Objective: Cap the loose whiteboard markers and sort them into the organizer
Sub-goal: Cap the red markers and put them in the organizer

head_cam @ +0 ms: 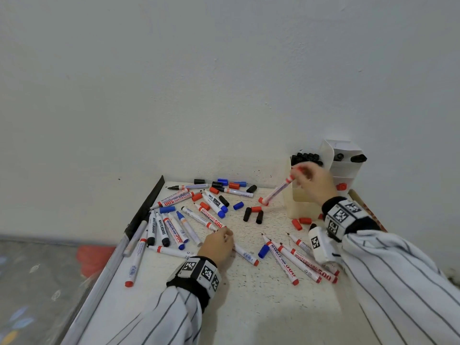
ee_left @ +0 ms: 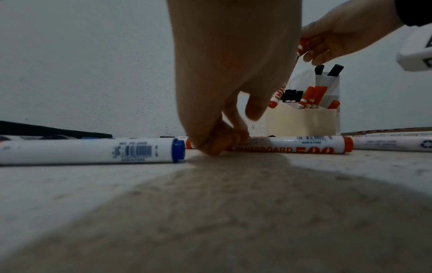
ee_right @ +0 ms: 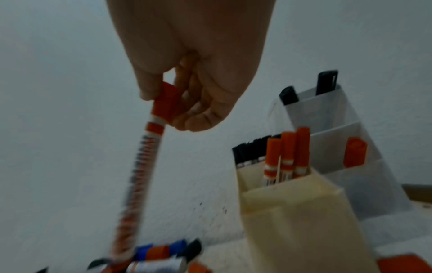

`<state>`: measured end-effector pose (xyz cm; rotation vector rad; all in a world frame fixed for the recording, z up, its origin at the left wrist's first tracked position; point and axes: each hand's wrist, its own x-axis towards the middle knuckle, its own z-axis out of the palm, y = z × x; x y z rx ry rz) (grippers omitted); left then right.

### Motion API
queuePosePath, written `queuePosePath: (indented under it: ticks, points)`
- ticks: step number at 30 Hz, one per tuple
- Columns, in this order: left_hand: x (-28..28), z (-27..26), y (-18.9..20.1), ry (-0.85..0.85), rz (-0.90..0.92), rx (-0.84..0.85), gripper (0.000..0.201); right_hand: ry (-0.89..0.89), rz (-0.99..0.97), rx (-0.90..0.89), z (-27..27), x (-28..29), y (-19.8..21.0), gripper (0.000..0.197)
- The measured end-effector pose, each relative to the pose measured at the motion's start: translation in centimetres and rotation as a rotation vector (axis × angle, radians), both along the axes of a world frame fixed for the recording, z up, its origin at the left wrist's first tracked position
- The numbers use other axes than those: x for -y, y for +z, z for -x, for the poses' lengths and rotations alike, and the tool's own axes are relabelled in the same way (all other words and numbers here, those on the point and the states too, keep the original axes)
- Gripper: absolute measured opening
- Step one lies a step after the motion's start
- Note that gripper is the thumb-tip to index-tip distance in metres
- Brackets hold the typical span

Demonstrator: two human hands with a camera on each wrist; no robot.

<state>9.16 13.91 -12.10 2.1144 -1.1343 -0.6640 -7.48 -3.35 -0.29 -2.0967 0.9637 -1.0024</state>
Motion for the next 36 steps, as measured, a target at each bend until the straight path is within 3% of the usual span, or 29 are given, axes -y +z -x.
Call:
queuePosePath:
  ticks: [2, 5, 18, 25, 31, 34, 36]
  points:
    - [0.1, -0.2, -0.4, -0.013, -0.072, 0.081, 0.027, -0.142, 0.065, 0.070, 0.7, 1.4, 0.9, 0.020]
    - [0.2, -0.2, -0.5, -0.019, -0.072, 0.097, 0.025, -0.218, 0.122, 0.089, 1.5, 2.7, 1.0, 0.022]
    - [0.3, 0.4, 1.1, 0.085, 0.255, -0.075, 0.004, -0.305, 0.278, 0.146, 1.8, 4.7, 0.0, 0.014]
    - [0.4, 0.5, 0.8, 0.091, 0.275, -0.118, 0.013, -0.262, 0.211, -0.165, 1.4, 5.0, -2.2, 0.015]
    - [0.3, 0.5, 0.6, 0.073, 0.246, -0.140, 0.025, -0.321, 0.193, -0.629, 1.0, 4.4, -3.3, 0.039]
    - [0.3, 0.6, 0.9, 0.093, 0.240, -0.152, 0.026, -0.309, 0.345, -0.438, 0.7, 3.8, -3.8, 0.031]
    - [0.3, 0.7, 1.1, 0.095, 0.258, -0.174, 0.025, -0.248, 0.296, -0.313, 0.6, 3.1, -4.0, 0.018]
